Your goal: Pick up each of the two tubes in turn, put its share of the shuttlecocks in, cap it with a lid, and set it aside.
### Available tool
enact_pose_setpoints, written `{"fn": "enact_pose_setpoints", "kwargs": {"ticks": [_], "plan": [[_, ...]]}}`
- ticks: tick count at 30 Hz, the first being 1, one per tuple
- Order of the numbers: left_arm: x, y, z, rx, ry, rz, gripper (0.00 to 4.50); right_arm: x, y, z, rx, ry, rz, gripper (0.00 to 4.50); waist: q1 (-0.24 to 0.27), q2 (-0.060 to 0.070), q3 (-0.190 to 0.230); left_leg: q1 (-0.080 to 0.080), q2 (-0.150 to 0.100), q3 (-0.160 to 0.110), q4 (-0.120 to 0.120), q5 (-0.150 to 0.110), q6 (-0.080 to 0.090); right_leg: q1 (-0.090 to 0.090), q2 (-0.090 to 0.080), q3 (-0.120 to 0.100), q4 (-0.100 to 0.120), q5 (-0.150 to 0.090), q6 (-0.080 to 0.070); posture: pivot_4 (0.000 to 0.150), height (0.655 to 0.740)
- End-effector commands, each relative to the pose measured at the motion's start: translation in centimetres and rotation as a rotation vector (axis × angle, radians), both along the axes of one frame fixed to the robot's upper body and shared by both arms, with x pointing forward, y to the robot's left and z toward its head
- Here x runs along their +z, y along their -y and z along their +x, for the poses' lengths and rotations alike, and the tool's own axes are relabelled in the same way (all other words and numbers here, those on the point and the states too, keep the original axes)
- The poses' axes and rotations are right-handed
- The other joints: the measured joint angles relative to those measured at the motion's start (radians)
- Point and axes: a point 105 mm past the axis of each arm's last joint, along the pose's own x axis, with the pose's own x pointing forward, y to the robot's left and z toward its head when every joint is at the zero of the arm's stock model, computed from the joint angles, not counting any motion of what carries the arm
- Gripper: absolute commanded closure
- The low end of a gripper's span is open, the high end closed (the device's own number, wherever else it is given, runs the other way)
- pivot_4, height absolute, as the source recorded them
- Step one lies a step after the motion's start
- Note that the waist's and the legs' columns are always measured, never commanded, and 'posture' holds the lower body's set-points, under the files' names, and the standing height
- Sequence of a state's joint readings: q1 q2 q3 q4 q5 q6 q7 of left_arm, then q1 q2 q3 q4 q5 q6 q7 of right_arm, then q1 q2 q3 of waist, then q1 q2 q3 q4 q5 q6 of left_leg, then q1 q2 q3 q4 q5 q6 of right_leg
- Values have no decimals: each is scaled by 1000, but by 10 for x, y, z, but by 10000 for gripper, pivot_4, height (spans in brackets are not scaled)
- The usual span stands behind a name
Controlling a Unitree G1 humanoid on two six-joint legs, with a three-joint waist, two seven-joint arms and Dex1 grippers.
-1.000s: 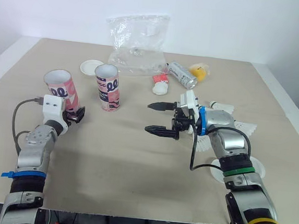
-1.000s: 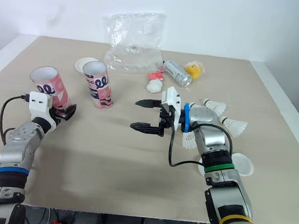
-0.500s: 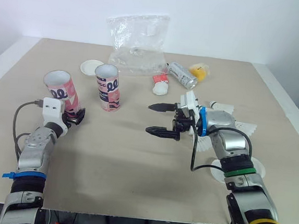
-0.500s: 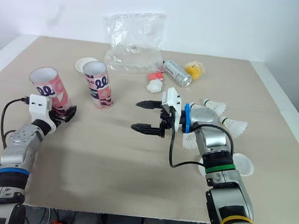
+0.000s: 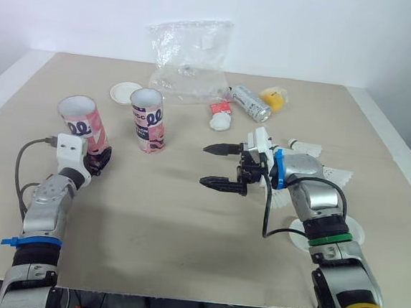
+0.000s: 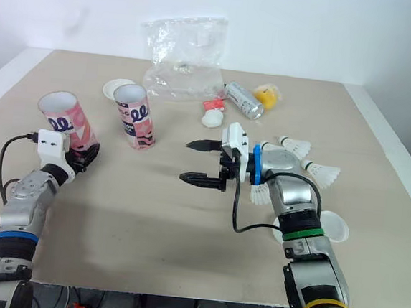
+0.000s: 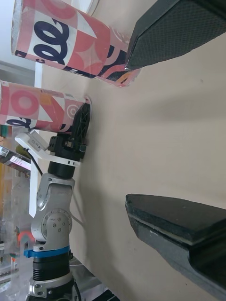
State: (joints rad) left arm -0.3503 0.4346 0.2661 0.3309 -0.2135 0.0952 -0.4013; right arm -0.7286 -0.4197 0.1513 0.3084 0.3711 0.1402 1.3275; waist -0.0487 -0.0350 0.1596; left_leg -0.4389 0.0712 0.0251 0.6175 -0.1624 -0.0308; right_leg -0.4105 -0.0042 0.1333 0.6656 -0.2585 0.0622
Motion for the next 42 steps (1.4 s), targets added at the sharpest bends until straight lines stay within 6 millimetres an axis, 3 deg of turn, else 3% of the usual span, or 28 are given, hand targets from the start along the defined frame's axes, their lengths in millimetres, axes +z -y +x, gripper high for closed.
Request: {"fn": "enact_pose_setpoints", "kwargs": {"ticks": [1, 10, 17, 23, 28, 36, 42], "plan": [[19, 3, -8, -70, 49, 91, 15669, 17, 6, -7, -17, 44, 54, 0, 0, 0, 0, 0, 0, 0, 0, 0, 0, 0, 0, 0, 0, 0, 0, 1500, 7400], [26, 38, -39, -376, -6, 254, 15669, 15, 17, -31, -83, 33, 82, 0, 1, 0, 0, -1, 0, 0, -1, -3, -4, -1, -1, 0, 0, -5, -1, 1500, 7400], [18, 83, -58, -704, -108, 410, 15669, 13, 22, -41, -130, 31, 90, 0, 1, 0, 1, 0, 0, 0, -1, -3, -3, 0, -1, -1, 0, -6, -2, 1500, 7400], [15, 124, -70, -968, -176, 425, 15669, 10, 28, -49, -180, 31, 102, 0, 3, 0, 1, 0, 0, -1, 0, -3, -3, 0, -1, -1, 0, -7, -1, 1500, 7400], [11, 143, -78, -1159, -254, 470, 15669, 9, 31, -56, -206, 33, 100, 0, 3, 0, 1, 0, 0, -1, -1, -3, -2, 0, -1, -1, 0, -9, 2, 1500, 7400], [15, 156, -76, -1407, -372, 623, 15669, 3, 34, -71, -212, 28, 65, 0, 3, 1, 1, -1, -1, -3, 0, -3, -2, 1, 0, -1, 0, -11, 6, 1500, 7400], [26, 163, -74, -1501, -452, 694, 15669, 6, 40, -77, -288, 14, 97, 0, 3, 1, 1, -1, -1, -5, 0, -3, -2, 1, 0, -1, 1, -12, 7, 1500, 7400]]}}
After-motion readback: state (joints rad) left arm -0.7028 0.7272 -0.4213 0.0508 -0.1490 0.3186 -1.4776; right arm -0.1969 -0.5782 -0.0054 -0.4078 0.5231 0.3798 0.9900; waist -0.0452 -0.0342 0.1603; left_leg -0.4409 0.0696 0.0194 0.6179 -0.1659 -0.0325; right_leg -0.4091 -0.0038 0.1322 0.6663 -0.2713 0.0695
